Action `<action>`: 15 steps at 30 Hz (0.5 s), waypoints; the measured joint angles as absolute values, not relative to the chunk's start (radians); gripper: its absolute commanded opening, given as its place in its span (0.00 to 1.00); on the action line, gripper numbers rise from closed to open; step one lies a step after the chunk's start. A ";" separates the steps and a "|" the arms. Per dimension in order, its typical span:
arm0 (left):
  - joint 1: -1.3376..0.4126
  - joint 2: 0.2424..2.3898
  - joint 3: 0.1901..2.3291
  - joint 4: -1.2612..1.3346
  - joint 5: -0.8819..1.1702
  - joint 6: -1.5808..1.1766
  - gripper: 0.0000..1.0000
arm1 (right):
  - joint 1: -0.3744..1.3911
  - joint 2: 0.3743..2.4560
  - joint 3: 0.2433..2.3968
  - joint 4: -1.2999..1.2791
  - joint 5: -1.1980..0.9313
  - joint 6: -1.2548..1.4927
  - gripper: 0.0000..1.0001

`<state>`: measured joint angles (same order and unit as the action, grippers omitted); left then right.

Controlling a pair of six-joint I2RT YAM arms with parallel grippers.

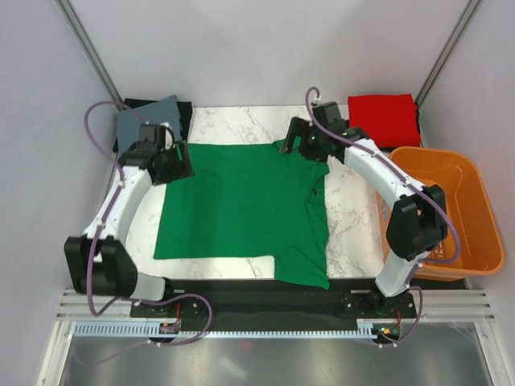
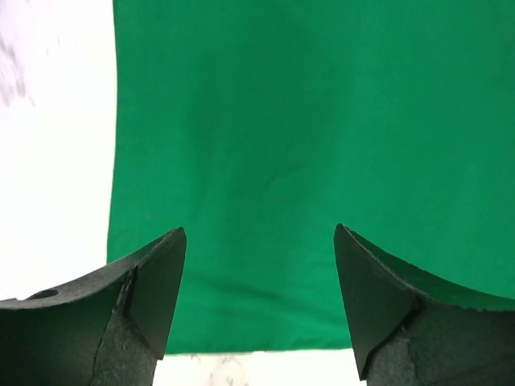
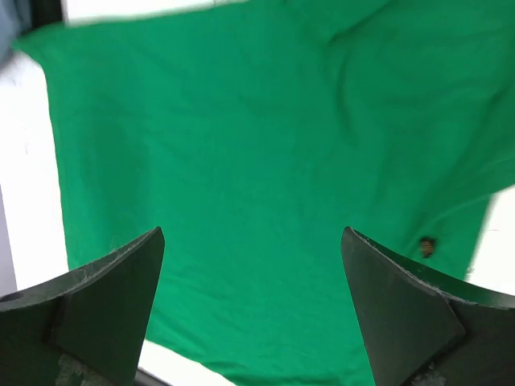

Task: Fold and stack the t-shirts
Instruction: Flatten the tshirt out

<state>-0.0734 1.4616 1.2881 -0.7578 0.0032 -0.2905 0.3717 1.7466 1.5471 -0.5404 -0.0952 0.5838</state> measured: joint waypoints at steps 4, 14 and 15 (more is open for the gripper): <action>-0.072 1.279 1.056 -0.710 0.033 -0.299 0.80 | 0.393 1.847 1.534 -0.501 -0.142 0.595 0.98; -0.072 0.826 0.775 -0.688 -0.021 -0.347 0.79 | 0.329 2.232 1.891 -0.510 -0.134 0.579 0.98; -0.072 0.811 0.782 -0.690 -0.016 -0.351 0.78 | 0.322 2.262 1.927 -0.513 -0.134 0.579 0.98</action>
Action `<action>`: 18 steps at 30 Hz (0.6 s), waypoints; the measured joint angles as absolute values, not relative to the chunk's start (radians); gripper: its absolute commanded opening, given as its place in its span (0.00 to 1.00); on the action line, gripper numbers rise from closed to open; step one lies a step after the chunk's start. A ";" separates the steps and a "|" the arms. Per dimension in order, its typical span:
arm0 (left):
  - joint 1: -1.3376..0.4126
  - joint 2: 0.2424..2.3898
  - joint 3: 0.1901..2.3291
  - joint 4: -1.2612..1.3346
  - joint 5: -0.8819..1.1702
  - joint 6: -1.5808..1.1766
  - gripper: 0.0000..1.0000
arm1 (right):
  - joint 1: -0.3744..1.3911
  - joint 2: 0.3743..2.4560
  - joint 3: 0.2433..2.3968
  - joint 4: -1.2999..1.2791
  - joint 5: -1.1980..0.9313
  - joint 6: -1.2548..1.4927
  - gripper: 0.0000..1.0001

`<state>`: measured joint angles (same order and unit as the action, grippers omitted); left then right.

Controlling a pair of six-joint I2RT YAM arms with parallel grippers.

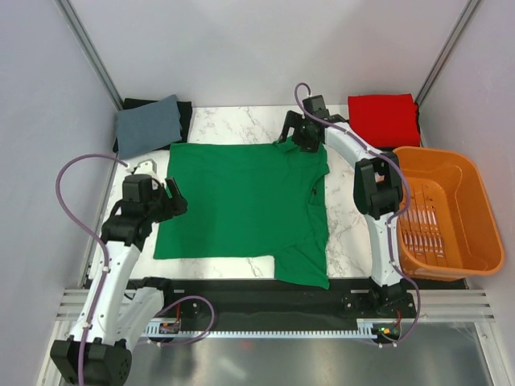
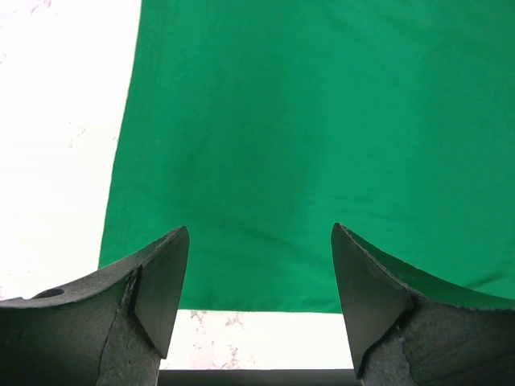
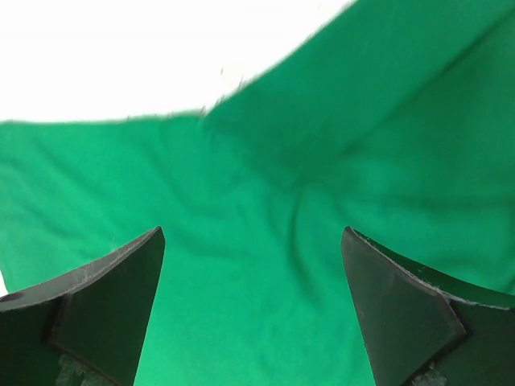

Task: Fold and stack the t-shirts
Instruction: Flatten the tshirt out

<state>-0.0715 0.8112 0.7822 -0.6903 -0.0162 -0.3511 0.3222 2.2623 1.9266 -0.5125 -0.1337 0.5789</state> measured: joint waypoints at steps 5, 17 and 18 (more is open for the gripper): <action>-0.074 0.752 0.802 -0.717 -0.018 -0.394 0.77 | 0.298 2.377 2.044 -0.514 -0.130 0.580 0.98; -0.080 0.653 0.758 -0.719 -0.026 -0.445 0.73 | 0.289 2.490 2.176 -0.527 -0.104 0.588 0.98; -0.080 0.654 0.757 -0.719 -0.026 -0.446 0.72 | 0.289 2.498 2.181 -0.521 -0.102 0.592 0.98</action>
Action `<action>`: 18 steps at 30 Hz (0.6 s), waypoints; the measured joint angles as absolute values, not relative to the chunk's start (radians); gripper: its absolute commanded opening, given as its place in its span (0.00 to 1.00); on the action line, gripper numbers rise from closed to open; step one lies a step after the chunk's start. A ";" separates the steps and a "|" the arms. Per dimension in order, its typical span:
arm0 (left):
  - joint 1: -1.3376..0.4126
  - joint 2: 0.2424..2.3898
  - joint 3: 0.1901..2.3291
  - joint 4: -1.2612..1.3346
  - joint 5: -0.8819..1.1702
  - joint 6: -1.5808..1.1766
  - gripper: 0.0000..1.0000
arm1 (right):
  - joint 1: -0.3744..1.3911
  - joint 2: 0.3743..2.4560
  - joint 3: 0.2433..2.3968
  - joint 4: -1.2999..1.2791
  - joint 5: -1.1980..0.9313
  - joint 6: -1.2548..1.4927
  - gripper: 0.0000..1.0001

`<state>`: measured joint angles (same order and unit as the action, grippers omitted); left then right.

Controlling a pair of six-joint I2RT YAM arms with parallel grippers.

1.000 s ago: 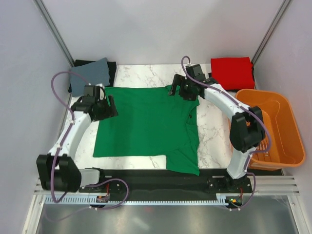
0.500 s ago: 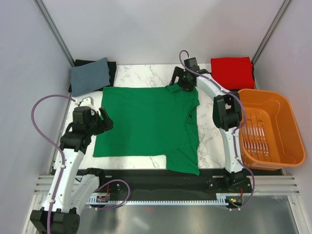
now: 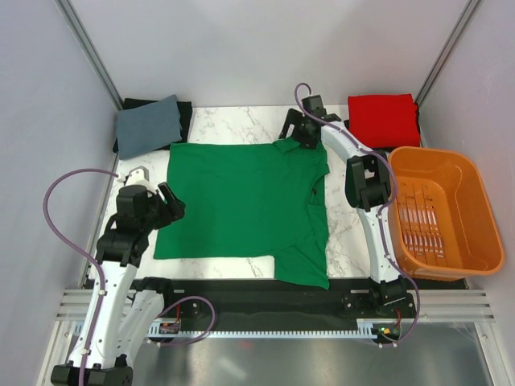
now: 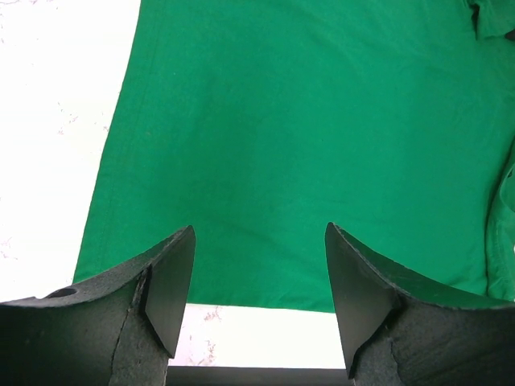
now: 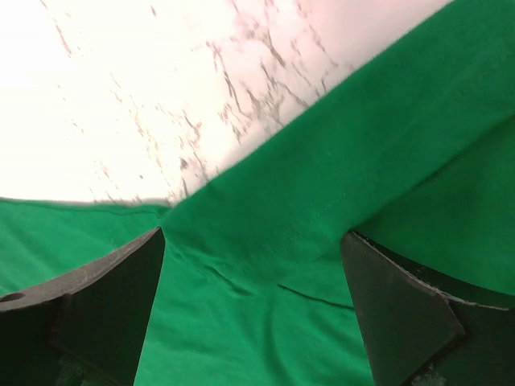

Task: Fold and stack the t-shirts
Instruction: Flatten the tshirt out

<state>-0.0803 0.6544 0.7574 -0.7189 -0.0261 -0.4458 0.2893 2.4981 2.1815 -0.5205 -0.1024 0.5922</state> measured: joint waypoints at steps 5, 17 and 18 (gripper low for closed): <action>-0.080 0.654 0.757 -0.719 -0.026 -0.447 0.71 | 0.287 2.531 2.224 -0.500 -0.099 0.623 0.98; -0.080 0.662 0.757 -0.719 -0.026 -0.448 0.70 | 0.280 2.688 2.456 -0.038 -0.245 0.942 0.98; -0.080 0.663 0.757 -0.719 -0.027 -0.448 0.70 | 0.279 2.680 2.452 0.023 -0.271 0.953 0.98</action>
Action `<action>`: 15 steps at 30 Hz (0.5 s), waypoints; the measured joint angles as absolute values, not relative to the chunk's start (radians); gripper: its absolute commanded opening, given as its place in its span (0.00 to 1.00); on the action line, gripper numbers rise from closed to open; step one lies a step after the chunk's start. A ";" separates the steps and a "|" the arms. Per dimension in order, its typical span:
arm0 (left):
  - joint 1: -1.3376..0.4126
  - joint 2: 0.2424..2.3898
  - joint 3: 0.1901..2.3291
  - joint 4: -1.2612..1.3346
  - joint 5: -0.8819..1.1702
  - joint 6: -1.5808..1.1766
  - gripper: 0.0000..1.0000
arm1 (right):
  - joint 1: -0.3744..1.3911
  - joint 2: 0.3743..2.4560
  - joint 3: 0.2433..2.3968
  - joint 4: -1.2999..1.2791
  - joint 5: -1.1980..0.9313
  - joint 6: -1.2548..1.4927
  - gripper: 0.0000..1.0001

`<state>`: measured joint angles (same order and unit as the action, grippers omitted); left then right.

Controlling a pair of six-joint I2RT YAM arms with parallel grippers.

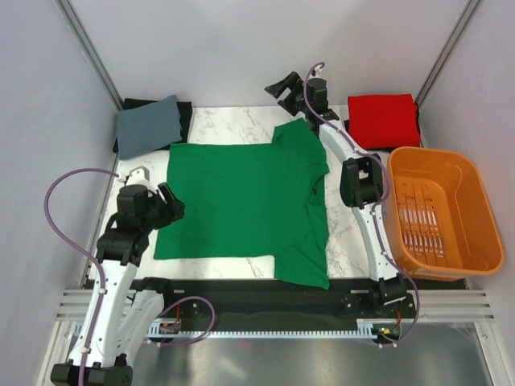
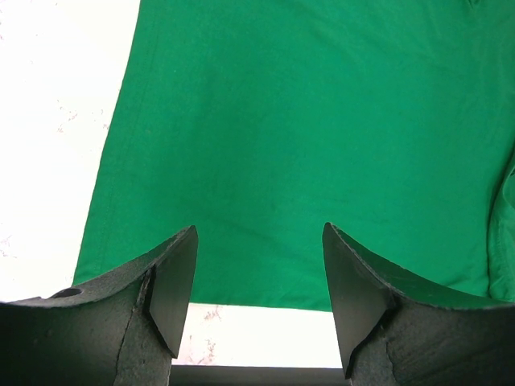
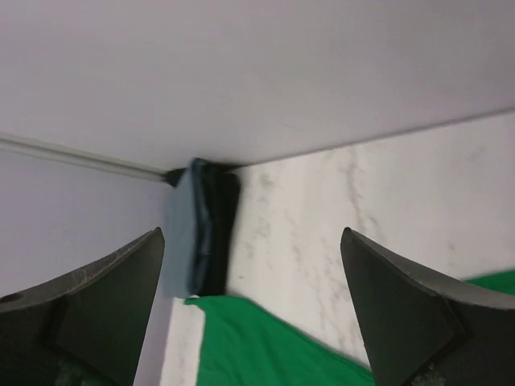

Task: Fold and stack the t-shirts
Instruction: Flatten the tshirt out, then fold the tshirt

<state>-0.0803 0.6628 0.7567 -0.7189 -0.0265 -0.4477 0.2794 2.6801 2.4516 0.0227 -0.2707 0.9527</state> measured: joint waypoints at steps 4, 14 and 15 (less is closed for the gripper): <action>-0.080 0.667 0.757 -0.719 -0.027 -0.448 0.70 | 0.276 2.446 2.136 0.188 -0.341 0.966 0.98; -0.080 0.721 0.757 -0.718 -0.025 -0.448 0.68 | 0.350 1.757 1.330 0.002 -0.281 0.772 0.98; -0.080 0.733 0.757 -0.718 -0.025 -0.448 0.68 | 0.375 1.729 1.279 -0.015 -0.273 0.756 0.98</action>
<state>-0.0803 0.7334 0.7567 -0.7177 -0.0250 -0.4480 0.3748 1.7287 1.2793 -0.0151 -0.2729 0.7555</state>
